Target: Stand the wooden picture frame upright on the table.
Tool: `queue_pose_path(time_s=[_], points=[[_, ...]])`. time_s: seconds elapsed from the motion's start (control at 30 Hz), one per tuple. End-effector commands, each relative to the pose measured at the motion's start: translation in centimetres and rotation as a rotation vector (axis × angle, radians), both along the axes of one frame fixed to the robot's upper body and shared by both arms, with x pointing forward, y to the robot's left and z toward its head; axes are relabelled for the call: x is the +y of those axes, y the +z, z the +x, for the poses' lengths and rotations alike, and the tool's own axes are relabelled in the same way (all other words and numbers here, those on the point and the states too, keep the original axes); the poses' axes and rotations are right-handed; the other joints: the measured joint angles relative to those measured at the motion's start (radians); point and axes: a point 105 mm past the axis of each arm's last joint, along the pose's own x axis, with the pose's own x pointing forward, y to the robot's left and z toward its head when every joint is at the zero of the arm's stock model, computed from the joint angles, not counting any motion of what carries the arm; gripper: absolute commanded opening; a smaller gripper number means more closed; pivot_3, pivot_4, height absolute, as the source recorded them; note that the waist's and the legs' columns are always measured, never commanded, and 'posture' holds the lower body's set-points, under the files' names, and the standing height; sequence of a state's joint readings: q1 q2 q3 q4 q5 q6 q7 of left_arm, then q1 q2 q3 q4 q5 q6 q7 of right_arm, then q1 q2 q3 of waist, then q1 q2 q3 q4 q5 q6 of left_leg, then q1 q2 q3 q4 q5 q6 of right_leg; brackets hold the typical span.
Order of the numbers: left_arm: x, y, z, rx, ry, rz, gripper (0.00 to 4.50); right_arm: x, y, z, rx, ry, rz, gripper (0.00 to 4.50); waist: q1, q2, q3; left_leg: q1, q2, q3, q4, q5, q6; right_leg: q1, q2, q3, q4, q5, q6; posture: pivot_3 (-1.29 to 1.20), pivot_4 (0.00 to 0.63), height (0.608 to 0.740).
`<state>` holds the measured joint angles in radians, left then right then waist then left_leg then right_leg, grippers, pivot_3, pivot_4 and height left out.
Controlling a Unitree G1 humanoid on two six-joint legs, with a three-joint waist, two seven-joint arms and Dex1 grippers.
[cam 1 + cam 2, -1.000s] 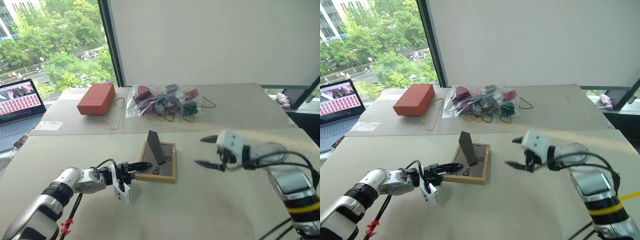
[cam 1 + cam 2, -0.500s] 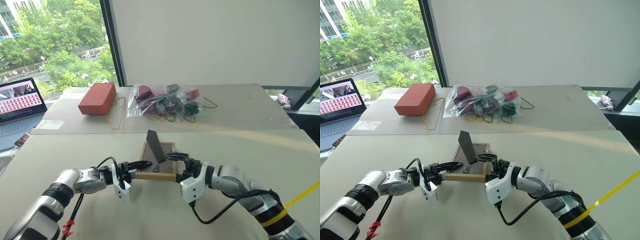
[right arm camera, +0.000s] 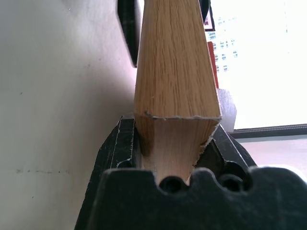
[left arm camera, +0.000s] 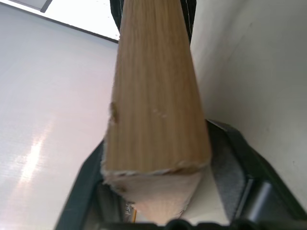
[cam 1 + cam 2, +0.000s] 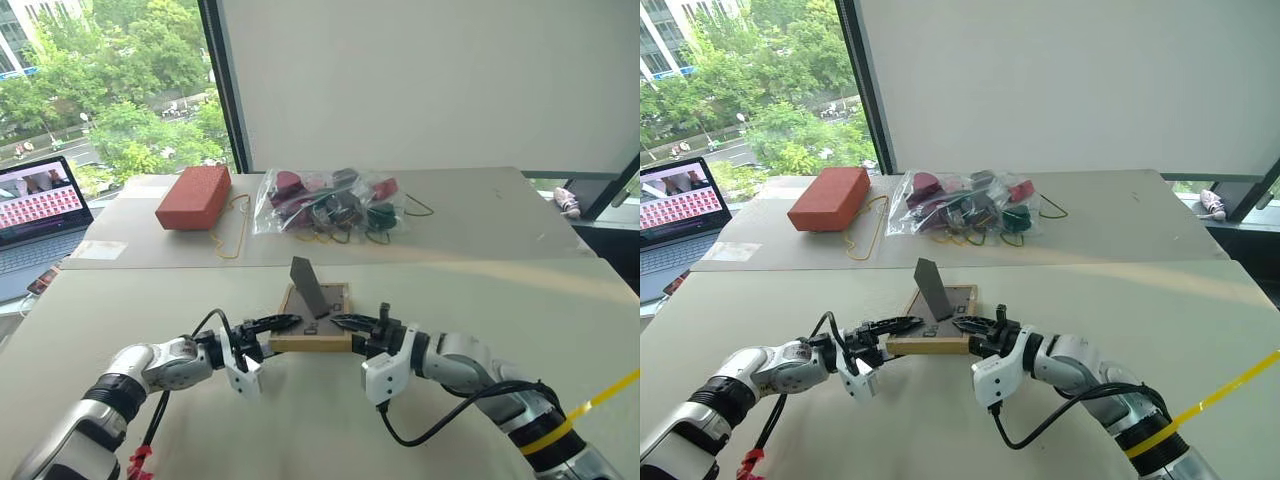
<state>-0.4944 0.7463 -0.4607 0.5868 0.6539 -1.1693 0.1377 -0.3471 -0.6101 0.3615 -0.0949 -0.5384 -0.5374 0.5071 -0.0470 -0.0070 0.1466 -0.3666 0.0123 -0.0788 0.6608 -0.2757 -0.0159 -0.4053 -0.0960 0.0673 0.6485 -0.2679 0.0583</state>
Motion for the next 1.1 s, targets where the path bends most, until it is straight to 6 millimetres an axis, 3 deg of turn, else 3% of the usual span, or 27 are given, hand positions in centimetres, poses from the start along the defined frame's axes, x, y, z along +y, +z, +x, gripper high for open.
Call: queue_pose_path(time_s=[0.03, 0.1, 0.17, 0.33, 0.43, 0.57, 0.9, 0.93, 1.1], points=[[2.4, 4.1, 0.6, 0.012, 0.165, -0.242, 3.79, -0.7, 2.5, 0.5, 0.054, -0.042, 0.115, 1.28, -0.001, 0.000, 0.000, 0.000, 0.000, 0.000, 0.000, 0.000, 0.000, 0.000, 0.000, 0.000, 0.000, 0.000, 0.000, 0.00, 0.150, 0.740], [4.1, 6.0, -0.1, 0.090, 0.270, -0.406, 3.79, -1.4, 3.9, 1.2, 0.172, -0.097, 0.213, 1.28, -0.006, 0.000, 0.001, -0.001, 0.001, 0.000, 0.000, 0.000, 0.000, -0.001, 0.000, 0.000, 0.001, 0.000, 0.000, 0.00, 0.150, 0.740], [4.5, 6.5, -1.6, 0.176, 0.319, -0.489, 3.79, -2.3, 4.8, 1.8, 0.351, -0.137, 0.287, 1.28, -0.009, -0.001, 0.001, -0.001, 0.001, 0.000, 0.000, 0.000, 0.000, -0.001, 0.000, 0.000, 0.001, 0.000, 0.000, 0.00, 0.150, 0.740], [3.6, 5.8, -4.0, 0.357, 0.393, -0.575, 3.79, -2.9, 9.1, 3.2, 0.754, -0.162, 0.491, 1.28, 0.003, -0.001, 0.002, -0.001, 0.002, 0.000, 0.000, -0.001, 0.001, 0.001, 0.000, 0.000, 0.000, 0.000, 0.000, 0.00, 0.150, 0.740], [3.5, 5.5, -4.1, 0.404, 0.432, -0.608, 3.79, -3.0, 10.6, 4.1, 0.973, -0.177, 0.539, 1.28, 0.004, 0.000, 0.004, -0.001, 0.002, -0.001, 0.000, 0.000, 0.001, 0.001, 0.000, 0.000, 0.000, 0.001, -0.001, 0.00, 0.150, 0.740], [3.5, 5.6, -3.7, 0.420, 0.459, -0.623, 3.79, -3.0, 10.7, 5.0, 1.251, -0.221, 0.567, 1.28, 0.004, 0.000, 0.005, -0.001, 0.002, -0.002, 0.000, -0.001, 0.002, 0.000, 0.002, 0.000, 0.000, 0.001, -0.001, 0.00, 0.150, 0.740], [2.9, 5.1, -3.5, 0.471, 0.442, -0.630, 3.79, -2.9, 6.5, 6.9, 1.427, -0.365, 0.490, 1.28, -0.002, 0.000, 0.005, -0.002, 0.002, -0.001, 0.000, -0.001, 0.002, -0.001, 0.001, 0.000, -0.001, 0.001, -0.001, 0.00, 0.150, 0.740], [2.8, 5.1, -3.5, 0.477, 0.434, -0.633, 3.82, -3.0, 6.5, 7.2, 1.431, -0.373, 0.503, 2.23, -0.002, 0.000, 0.005, -0.002, 0.002, -0.001, 0.000, -0.001, 0.002, -0.001, 0.001, 0.000, -0.001, 0.001, -0.001, 0.00, 0.150, 0.740], [2.6, 5.0, -3.5, 0.487, 0.425, -0.637, 3.82, -3.4, 7.2, 7.3, 1.428, -0.358, 0.539, 3.70, 0.001, 0.000, 0.005, -0.003, 0.002, -0.001, 0.000, -0.001, 0.002, -0.002, 0.001, 0.000, -0.001, 0.001, -0.002, 0.00, 0.150, 0.740]])
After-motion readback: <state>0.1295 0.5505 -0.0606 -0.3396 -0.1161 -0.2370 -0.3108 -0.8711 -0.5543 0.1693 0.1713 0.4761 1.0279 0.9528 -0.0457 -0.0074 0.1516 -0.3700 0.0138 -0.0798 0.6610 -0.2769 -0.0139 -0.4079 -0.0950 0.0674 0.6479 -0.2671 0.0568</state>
